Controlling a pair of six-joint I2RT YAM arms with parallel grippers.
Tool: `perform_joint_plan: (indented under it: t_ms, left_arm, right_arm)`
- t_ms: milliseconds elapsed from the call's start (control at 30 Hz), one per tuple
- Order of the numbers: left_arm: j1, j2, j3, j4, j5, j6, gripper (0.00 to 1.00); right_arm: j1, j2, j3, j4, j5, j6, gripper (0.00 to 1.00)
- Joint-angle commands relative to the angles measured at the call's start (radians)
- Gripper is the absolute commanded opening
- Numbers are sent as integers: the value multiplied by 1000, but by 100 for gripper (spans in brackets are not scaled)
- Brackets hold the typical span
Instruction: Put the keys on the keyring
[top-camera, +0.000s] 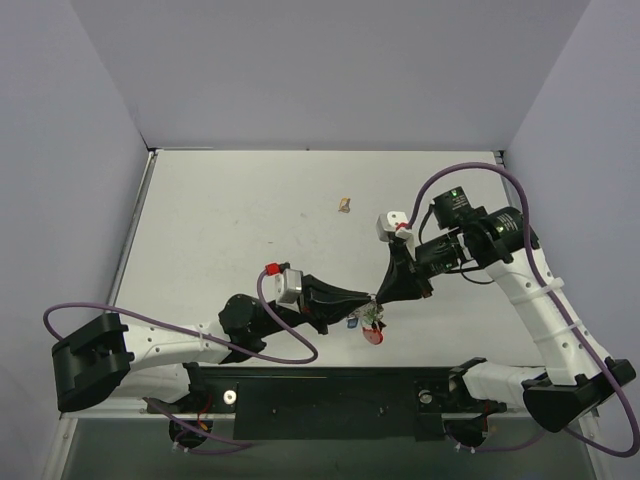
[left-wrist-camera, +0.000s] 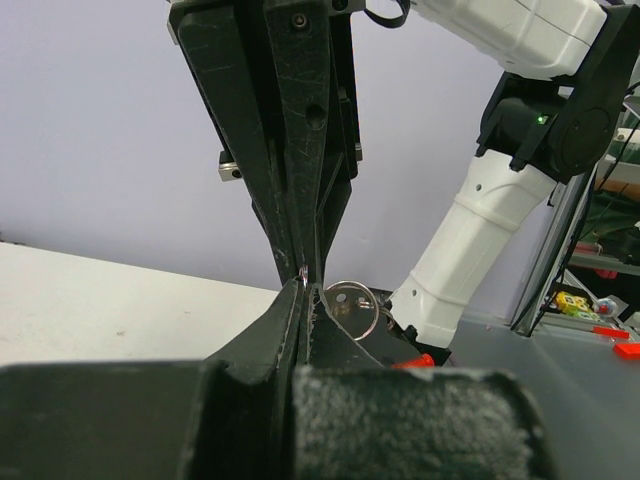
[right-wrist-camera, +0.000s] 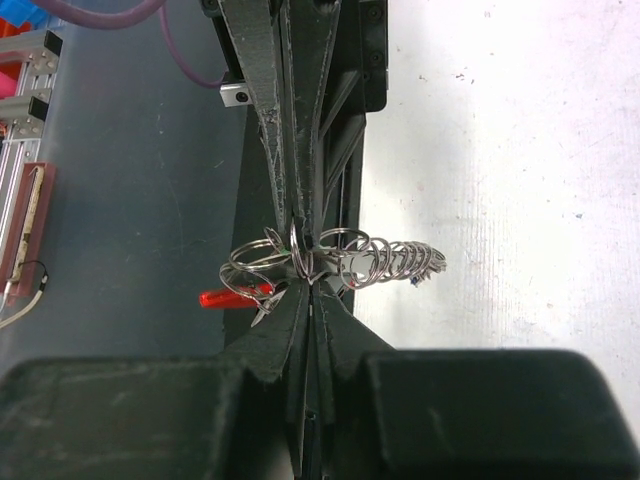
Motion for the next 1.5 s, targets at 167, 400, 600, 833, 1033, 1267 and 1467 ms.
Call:
perform_joint_plan:
  t_ms: [167, 400, 600, 833, 1033, 1267, 1467]
  left_arm:
    - [2, -22, 11, 221, -24, -40, 0]
    - [8, -2, 14, 279, -26, -70, 0]
    - [14, 24, 23, 325, -26, -107, 0]
    - [17, 16, 25, 290, -15, -118, 0]
    - [24, -30, -10, 238, -15, -115, 0]
    - [28, -56, -20, 210, 17, -116, 0]
    - [31, -57, -24, 223, 40, -129, 0]
  right_arm:
    - [28, -26, -48, 164, 58, 187, 0]
    - [31, -39, -42, 187, 58, 237, 0]
    - [31, -52, -79, 260, 56, 319, 0]
    - [-1, -75, -41, 258, 52, 353, 10]
    - [-28, -82, 27, 121, 37, 182, 25]
    - [-22, -59, 65, -68, -34, -125, 38]
    - [31, -29, 77, -120, -42, -233, 38]
